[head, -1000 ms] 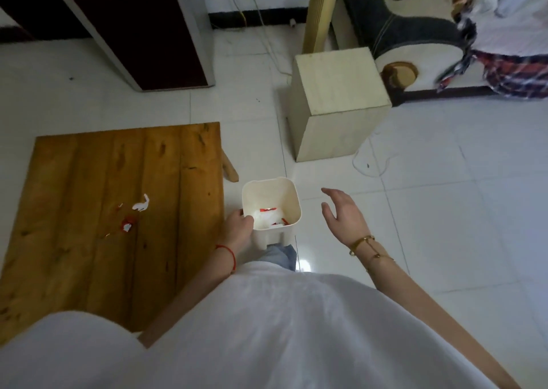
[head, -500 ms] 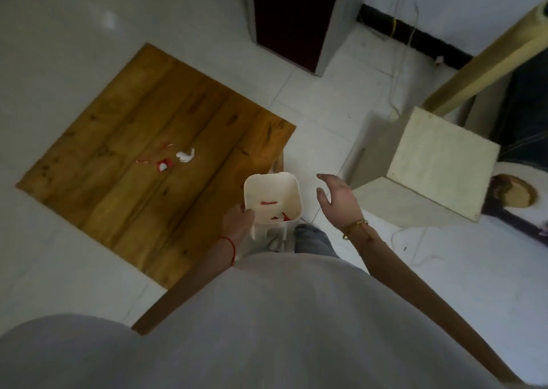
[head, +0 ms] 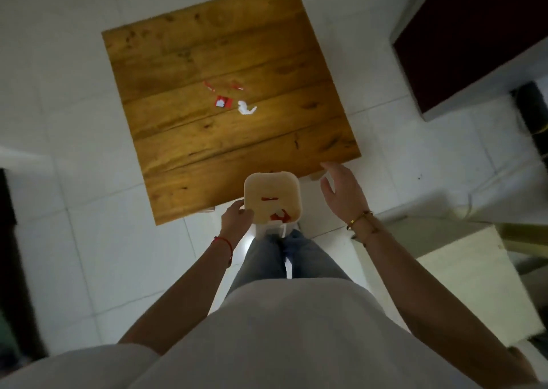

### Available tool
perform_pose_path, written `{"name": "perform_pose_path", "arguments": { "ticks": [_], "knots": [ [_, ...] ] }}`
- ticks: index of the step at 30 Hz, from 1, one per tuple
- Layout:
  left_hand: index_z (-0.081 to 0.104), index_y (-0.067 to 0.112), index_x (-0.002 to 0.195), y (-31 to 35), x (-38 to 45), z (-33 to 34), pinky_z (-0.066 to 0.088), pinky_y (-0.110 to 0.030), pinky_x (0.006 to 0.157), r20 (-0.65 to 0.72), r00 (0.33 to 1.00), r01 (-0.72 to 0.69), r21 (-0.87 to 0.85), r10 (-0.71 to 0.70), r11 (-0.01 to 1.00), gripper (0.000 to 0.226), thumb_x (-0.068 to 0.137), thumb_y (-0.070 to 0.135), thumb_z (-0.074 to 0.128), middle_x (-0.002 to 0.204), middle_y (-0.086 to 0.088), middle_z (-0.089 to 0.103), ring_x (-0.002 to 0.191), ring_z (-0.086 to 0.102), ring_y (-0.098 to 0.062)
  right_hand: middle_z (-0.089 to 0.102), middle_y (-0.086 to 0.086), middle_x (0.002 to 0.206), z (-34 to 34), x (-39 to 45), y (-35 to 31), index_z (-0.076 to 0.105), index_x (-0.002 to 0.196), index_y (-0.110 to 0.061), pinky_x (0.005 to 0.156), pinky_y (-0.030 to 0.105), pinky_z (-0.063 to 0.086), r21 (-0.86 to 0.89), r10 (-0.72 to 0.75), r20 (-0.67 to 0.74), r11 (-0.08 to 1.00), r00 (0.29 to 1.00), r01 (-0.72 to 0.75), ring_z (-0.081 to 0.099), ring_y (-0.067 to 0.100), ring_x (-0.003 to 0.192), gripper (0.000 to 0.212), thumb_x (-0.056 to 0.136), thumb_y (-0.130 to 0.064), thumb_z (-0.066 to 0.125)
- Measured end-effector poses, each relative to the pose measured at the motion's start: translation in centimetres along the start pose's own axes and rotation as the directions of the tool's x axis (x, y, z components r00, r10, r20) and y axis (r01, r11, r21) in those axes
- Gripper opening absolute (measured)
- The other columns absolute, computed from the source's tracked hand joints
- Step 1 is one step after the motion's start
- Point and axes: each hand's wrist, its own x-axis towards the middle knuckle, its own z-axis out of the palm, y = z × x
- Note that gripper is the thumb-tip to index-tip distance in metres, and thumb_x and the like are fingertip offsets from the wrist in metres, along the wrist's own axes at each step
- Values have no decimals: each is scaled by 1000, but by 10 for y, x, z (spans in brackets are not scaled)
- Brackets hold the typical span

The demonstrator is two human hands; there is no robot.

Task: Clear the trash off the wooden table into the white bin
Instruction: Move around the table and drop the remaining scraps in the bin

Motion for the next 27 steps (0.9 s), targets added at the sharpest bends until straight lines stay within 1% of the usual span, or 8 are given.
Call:
{"name": "perform_pose_path", "arguments": {
  "ticks": [3, 5, 7, 12, 15, 21, 24, 27],
  "knots": [
    [50, 13, 132, -10, 7, 2, 43, -28, 75, -29, 997, 65, 0, -65, 998, 48, 84, 13, 45, 122, -11, 61, 89, 52, -19, 50, 13, 138, 6, 30, -3, 46, 136, -9, 103, 34, 40, -19, -60, 73, 998, 996, 62, 45, 26, 128, 40, 99, -22, 45],
    [50, 12, 132, -17, 13, 5, 46, -31, 81, -47, 994, 98, -37, -100, 994, 48, 84, 14, 45, 123, -12, 61, 92, 53, -20, 48, 11, 141, 13, 51, -7, 45, 137, -9, 105, 35, 38, -34, -92, 116, 995, 989, 97, 42, 25, 131, 40, 99, -22, 43],
    [50, 12, 132, -24, 21, 9, 48, -32, 84, -55, 991, 123, -58, -126, 991, 48, 85, 14, 46, 123, -13, 61, 92, 54, -20, 45, 10, 143, 23, 72, -11, 44, 138, -9, 107, 34, 36, -47, -126, 145, 990, 981, 134, 41, 24, 133, 40, 100, -22, 42],
    [51, 14, 130, -47, 43, 23, 47, -26, 78, -47, 984, 166, -90, -171, 982, 45, 85, 14, 47, 121, -12, 63, 89, 55, -19, 38, 6, 149, 54, 120, -17, 41, 141, -12, 104, 26, 31, -102, -201, 205, 969, 958, 225, 36, 20, 137, 42, 100, -22, 41],
    [51, 14, 129, -59, 56, 32, 46, -27, 79, -53, 981, 181, -111, -187, 977, 44, 86, 14, 48, 122, -11, 63, 91, 55, -18, 34, 4, 152, 70, 144, -17, 40, 142, -14, 109, 29, 30, -109, -227, 233, 960, 945, 258, 30, 18, 140, 43, 100, -24, 40],
    [51, 16, 128, -83, 89, 52, 47, -19, 64, -46, 978, 194, -136, -201, 972, 40, 89, 18, 48, 120, -10, 63, 90, 57, -18, 26, 5, 156, 106, 193, -12, 33, 146, -14, 118, 39, 23, -143, -257, 277, 942, 926, 304, 18, 21, 146, 48, 100, -23, 39],
    [52, 17, 127, -96, 107, 61, 52, -30, 80, -30, 978, 200, -129, -205, 971, 41, 86, 14, 47, 118, -9, 65, 90, 58, -18, 22, 6, 158, 124, 221, -10, 28, 148, -14, 120, 39, 18, -187, -277, 302, 921, 912, 341, 13, 22, 147, 50, 99, -22, 39],
    [52, 18, 126, -108, 122, 72, 52, -33, 84, 7, 980, 197, -106, -197, 975, 43, 84, 11, 46, 117, -8, 65, 90, 57, -16, 16, 7, 160, 138, 249, -12, 24, 149, -13, 120, 39, 17, -245, -308, 325, 886, 894, 394, 11, 23, 148, 53, 99, -22, 40]
  ]
}}
